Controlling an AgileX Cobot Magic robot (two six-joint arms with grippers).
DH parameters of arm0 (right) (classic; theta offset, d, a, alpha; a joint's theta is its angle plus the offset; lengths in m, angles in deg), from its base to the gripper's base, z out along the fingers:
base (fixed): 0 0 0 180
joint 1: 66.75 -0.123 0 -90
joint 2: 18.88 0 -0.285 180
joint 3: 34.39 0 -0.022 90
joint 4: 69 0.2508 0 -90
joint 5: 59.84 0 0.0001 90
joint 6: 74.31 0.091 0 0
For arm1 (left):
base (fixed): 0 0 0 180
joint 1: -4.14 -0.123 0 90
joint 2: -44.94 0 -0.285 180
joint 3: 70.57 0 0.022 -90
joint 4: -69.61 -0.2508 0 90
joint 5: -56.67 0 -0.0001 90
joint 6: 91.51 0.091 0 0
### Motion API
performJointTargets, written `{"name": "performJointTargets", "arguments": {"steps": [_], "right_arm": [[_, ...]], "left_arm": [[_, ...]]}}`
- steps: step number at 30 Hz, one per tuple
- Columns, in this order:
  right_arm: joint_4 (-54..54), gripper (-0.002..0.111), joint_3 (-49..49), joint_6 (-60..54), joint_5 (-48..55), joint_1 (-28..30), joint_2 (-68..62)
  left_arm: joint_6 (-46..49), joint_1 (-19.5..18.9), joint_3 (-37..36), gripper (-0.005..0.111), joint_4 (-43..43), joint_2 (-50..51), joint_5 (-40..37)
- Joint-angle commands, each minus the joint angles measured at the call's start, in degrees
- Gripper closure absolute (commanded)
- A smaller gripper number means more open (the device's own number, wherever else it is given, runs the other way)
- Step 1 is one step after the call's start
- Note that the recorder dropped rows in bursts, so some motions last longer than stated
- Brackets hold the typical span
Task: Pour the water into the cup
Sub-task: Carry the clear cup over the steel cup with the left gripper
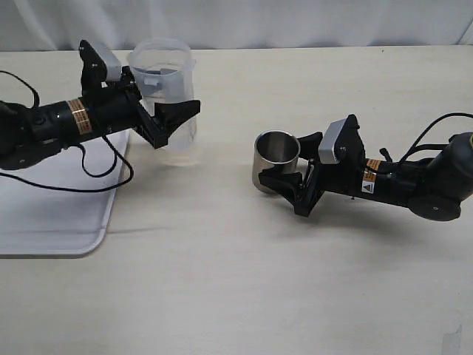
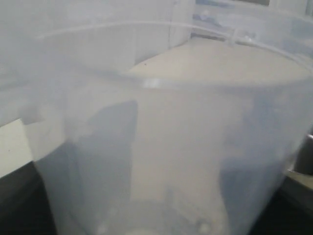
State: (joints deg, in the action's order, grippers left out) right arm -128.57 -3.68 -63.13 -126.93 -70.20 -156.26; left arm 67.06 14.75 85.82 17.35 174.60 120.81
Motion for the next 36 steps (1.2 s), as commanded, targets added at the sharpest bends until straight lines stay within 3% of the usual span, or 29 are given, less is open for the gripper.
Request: {"name": "performJointTargets", "arguments": {"steps": [1,8,15,29,36], "right_arm": [[-0.5,0.104,-0.1,-0.6,-0.4,0.0,0.0],[-0.5,0.104,-0.1,-0.6,-0.4,0.0,0.0],[-0.5,0.104,-0.1,-0.5,-0.5,0.0,0.0],[-0.5,0.104,-0.1,-0.5,-0.6,0.0,0.0],[-0.5,0.104,-0.1,-0.5,-0.6,0.0,0.0]], "left_arm": [[-1.3,4.8,6.2,0.107,0.3,-0.1,-9.3],[-0.1,12.2,13.2,0.107,0.3,-0.1,-20.4],[7.0,17.9,15.1,0.107,0.7,-0.1,-32.3],[17.1,18.8,15.8,0.107,1.2,-0.1,-36.2],[23.5,18.8,15.8,0.107,7.0,-0.1,-36.6]]}}
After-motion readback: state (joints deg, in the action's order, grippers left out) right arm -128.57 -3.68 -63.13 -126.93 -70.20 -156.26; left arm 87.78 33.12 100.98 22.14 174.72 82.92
